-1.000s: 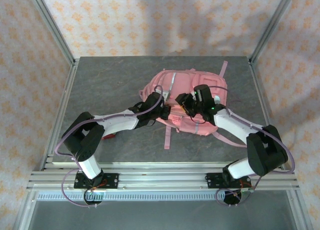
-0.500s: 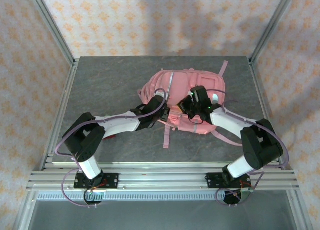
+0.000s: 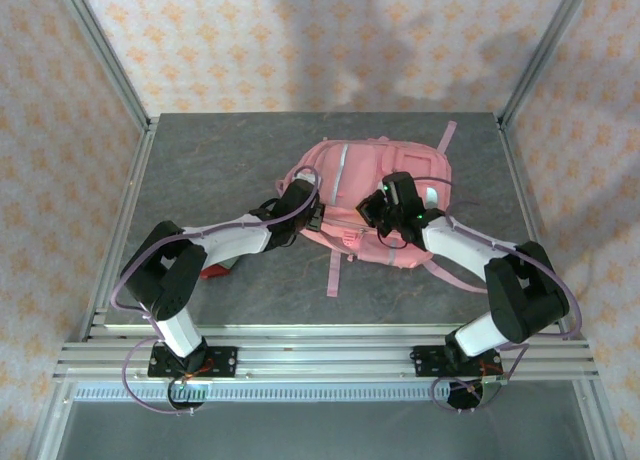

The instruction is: Pack the student bag

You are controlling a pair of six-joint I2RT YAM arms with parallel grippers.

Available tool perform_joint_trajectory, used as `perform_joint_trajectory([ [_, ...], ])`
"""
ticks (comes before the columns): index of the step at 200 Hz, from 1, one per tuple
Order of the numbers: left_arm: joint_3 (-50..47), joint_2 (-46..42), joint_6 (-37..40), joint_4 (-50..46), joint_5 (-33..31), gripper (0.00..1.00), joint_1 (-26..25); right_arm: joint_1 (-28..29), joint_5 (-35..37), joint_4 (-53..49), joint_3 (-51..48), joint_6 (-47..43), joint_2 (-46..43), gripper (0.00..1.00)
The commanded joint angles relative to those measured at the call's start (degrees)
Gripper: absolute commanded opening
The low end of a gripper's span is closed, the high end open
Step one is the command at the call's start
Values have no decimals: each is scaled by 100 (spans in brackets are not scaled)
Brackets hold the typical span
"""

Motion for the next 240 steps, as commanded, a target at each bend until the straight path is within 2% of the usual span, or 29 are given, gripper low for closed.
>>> perform_joint_trajectory([
  [1,-216,-227,27,-430,66,0,-33,-229,815,-75,182,-451,-87,0],
  [51,-842,-349,-594,43,974,0,-1091,-757,881,-532,411,-1156,-196,0],
  [87,-474,134,-1034,604,1256,0,-1686,-1046,763,-513,773,-1471,19,0],
  [104,-52,401,-1046,576,1129,0,-1718,-1055,537,-615,987,-1534,162,0],
  [127,440,578,-884,236,769,0,-1722,-1053,164,-752,826,-1424,15,21],
  [139,553,569,-845,79,672,0,-1718,-1044,81,-803,566,-1357,-260,27],
  [188,619,353,-712,-290,499,0,-1723,-979,-368,-387,-760,-868,-1393,32],
  [240,724,352,-732,-379,403,0,-1776,-547,-525,39,-779,-710,-963,32],
])
